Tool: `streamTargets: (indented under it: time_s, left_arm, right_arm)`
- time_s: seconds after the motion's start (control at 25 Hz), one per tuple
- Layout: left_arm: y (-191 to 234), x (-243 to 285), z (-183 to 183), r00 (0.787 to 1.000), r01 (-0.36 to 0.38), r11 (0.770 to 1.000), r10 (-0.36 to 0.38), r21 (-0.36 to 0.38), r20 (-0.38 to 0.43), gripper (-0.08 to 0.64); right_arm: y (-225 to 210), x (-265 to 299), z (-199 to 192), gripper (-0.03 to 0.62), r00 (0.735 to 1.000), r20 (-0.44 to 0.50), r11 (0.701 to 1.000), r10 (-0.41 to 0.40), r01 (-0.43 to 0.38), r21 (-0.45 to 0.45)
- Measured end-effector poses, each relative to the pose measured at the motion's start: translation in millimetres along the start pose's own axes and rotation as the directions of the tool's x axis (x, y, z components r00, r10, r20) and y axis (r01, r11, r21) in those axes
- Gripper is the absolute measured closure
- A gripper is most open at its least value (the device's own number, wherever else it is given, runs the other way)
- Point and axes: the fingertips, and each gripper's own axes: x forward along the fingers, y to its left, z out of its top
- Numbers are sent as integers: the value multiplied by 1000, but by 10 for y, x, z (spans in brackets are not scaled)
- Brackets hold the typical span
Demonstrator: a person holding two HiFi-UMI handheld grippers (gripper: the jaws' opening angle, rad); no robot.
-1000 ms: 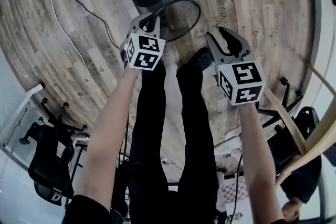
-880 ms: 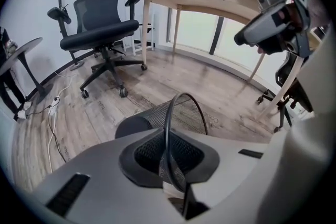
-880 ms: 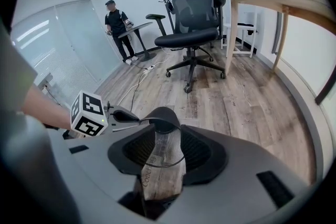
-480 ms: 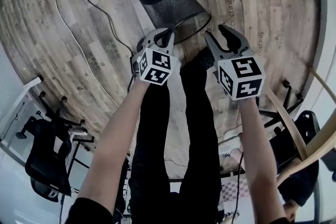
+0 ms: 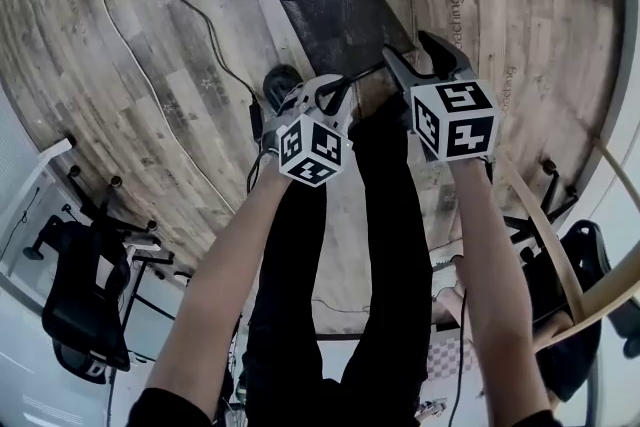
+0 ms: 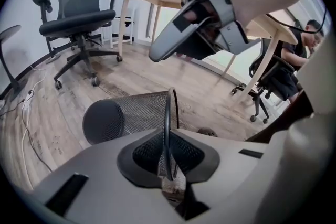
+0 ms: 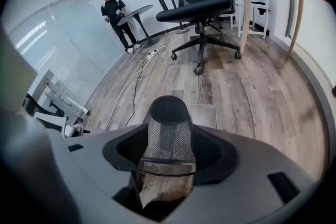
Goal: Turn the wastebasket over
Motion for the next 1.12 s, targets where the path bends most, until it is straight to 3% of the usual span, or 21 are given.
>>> streamTargets:
  time_s: [0.32,0.6,0.88,1.12]
  left_arm:
    - [-253,133,-320,998,66,998,-65,10,-12,511]
    - [-380,287,-531,991,133,983,-129,127,-37,508]
    - [-347,469,-481,987,161,971,-160,175,-19,506]
    - [-343,524,-425,987,162,978,-163,131,-3,506]
  right_arm:
    - [-117,532,-152,301,998,-61,1000,23,-23,-5]
    - [8,1003,-349,278,987,-146,995,64,-74,-64]
    - [73,1241,-538,275,983,-178,992,38,-58,-112]
    - [90,1283,-522,275,983,-177,993,42,-61,-103]
